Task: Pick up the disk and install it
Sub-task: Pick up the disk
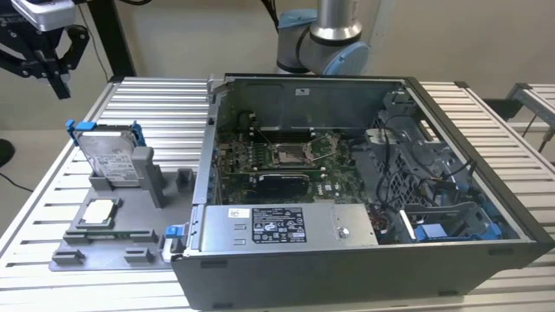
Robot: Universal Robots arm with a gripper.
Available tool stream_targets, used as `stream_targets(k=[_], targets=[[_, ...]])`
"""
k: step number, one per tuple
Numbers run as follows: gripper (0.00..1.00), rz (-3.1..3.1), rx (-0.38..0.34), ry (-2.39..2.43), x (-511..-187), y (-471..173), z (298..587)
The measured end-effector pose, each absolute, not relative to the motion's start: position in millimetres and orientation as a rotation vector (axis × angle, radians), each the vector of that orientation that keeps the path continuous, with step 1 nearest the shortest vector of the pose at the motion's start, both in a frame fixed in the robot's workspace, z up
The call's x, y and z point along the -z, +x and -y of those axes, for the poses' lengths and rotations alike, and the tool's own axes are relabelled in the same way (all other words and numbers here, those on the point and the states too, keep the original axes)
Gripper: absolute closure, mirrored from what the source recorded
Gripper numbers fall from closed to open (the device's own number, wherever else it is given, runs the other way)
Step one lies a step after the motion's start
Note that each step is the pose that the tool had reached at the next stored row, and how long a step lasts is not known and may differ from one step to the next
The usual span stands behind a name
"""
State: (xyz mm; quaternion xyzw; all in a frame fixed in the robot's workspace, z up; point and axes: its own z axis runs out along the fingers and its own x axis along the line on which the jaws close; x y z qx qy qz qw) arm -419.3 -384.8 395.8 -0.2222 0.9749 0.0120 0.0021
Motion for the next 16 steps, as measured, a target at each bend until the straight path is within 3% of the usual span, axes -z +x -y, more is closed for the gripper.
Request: stream_targets(k=[16], targets=[[1.00,-2.965,0.019,-1.058,-396.3,-419.7,384.8]])
